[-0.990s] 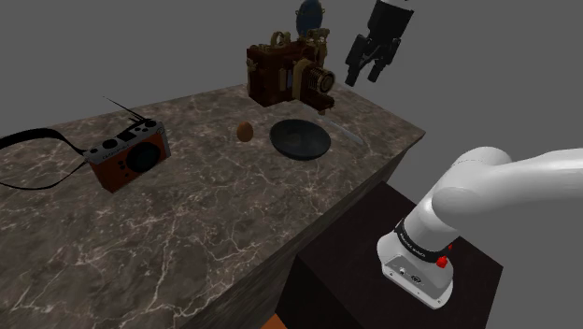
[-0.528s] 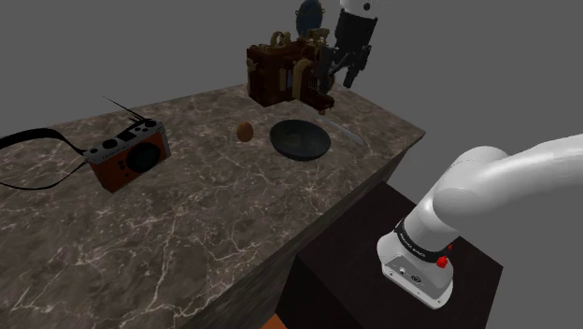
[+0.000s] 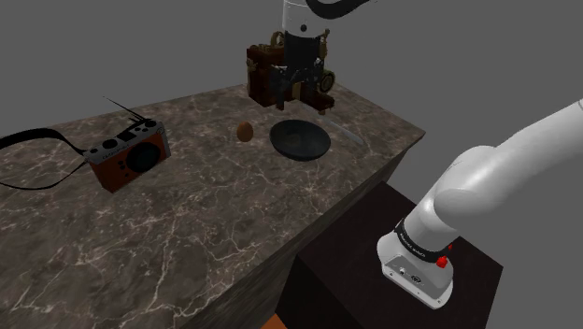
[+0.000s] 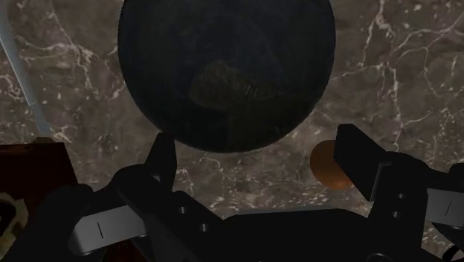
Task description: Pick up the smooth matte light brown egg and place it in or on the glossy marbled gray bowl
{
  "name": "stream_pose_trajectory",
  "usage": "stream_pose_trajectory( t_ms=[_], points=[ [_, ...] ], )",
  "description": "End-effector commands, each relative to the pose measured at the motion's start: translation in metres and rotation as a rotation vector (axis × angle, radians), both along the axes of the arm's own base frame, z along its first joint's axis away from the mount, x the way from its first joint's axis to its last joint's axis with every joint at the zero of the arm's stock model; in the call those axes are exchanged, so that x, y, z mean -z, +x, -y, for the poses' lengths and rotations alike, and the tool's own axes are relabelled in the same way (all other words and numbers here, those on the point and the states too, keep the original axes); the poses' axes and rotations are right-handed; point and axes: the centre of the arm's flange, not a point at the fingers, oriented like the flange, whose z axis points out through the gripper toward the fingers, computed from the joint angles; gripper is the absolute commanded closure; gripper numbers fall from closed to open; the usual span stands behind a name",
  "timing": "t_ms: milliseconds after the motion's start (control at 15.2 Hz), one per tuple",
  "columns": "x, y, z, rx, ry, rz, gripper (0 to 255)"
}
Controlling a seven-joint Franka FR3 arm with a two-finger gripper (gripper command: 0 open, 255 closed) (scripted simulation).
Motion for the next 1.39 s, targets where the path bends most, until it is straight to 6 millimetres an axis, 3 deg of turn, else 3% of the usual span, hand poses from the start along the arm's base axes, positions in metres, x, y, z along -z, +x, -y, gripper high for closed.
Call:
stream_pose_trajectory(
  t_ms=[0, 528, 1056, 1320],
  points=[
    [0.011, 0.018, -0.021, -0.002, -0.012, -0.013, 0],
    [0.068, 0.079, -0.102, -0.014, -0.065, -0.066, 0],
    [0.11, 0.078, -0.101, -0.015, -0.067, -0.068, 0],
    [0.11, 0.078, -0.101, -0.015, -0.067, -0.068, 0]
  ],
)
